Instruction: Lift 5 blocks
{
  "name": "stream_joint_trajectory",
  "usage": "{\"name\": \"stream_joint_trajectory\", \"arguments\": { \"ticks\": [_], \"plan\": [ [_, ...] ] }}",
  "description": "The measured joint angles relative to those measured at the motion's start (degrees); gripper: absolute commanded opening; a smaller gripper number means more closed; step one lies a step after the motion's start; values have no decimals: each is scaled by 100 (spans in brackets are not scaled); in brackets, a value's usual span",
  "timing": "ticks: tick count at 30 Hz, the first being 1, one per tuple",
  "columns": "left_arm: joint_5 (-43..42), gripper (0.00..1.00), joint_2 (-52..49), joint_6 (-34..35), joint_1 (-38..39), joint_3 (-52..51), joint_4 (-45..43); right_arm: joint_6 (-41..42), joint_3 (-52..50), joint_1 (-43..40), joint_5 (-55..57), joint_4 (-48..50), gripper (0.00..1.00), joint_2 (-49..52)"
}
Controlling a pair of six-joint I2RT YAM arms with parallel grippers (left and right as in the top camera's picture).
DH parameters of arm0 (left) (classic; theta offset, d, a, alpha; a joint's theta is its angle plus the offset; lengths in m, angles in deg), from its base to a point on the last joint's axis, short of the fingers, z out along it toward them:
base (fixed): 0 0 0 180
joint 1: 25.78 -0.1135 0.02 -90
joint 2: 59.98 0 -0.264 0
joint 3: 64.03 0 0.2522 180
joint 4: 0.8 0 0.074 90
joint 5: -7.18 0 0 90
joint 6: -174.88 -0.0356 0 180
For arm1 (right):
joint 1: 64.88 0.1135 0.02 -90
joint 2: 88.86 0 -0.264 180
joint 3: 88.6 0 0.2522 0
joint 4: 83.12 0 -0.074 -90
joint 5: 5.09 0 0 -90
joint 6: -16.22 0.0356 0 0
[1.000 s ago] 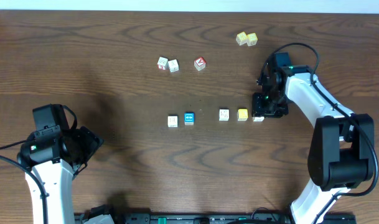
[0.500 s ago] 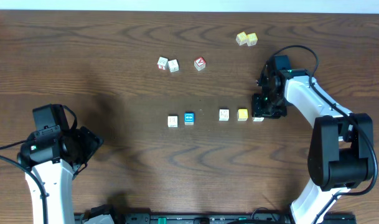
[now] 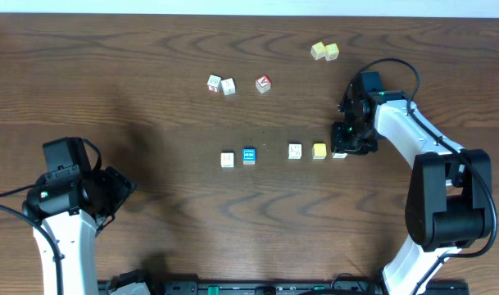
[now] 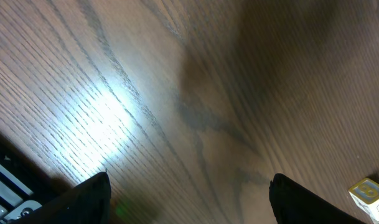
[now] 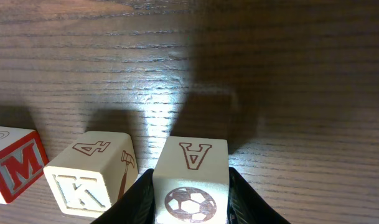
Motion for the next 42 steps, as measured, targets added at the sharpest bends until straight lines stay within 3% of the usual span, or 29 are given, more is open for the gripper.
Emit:
{"name": "stream_joint_trajectory", "arguments": {
  "ticks": [27,35,42],
  "plan": [
    [0,82,0,0,0,0,4,44,557,0,0,-723,47,0],
    [0,82,0,2,-2,0,4,46,603,0,216,-890,48,0],
    [0,82,0,2,-2,0,4,146,170,0,308,-439,45,0]
  ]
}}
